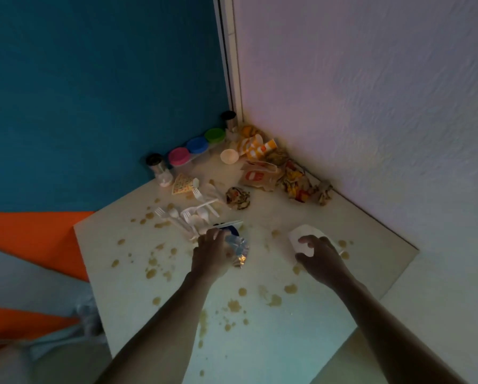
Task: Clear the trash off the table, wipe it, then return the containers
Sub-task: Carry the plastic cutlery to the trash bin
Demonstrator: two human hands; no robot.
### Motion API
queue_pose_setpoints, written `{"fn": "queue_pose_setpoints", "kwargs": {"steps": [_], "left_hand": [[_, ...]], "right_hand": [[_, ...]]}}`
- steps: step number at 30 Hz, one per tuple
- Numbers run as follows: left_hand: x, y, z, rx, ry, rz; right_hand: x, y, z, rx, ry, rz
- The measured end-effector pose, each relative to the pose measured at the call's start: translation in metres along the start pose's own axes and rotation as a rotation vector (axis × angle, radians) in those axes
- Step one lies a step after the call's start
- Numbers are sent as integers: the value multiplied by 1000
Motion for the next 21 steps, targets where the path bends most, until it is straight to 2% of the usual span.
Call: {"fn": "queue_pose_setpoints", "kwargs": {"steps": [7, 14, 21], "left_hand": [[10, 14, -32, -112, -22, 8], [27, 11, -48, -94, -78, -113], [30, 19, -51, -116, -177, -333]], "right_hand": [[-5, 19, -58, 59, -45, 31], [6, 44, -90, 139, -192, 218], [13, 52, -115, 23, -325, 396]]}}
Point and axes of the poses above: each hand's wrist, its own z-axis away from the middle knuckle, its own x-axis out of the palm, y = z × x, the point moved 1 cm from there along -z, towards the middle knuckle, and after that the axes turned 9 degrees about -x, right-handed, at the moved point
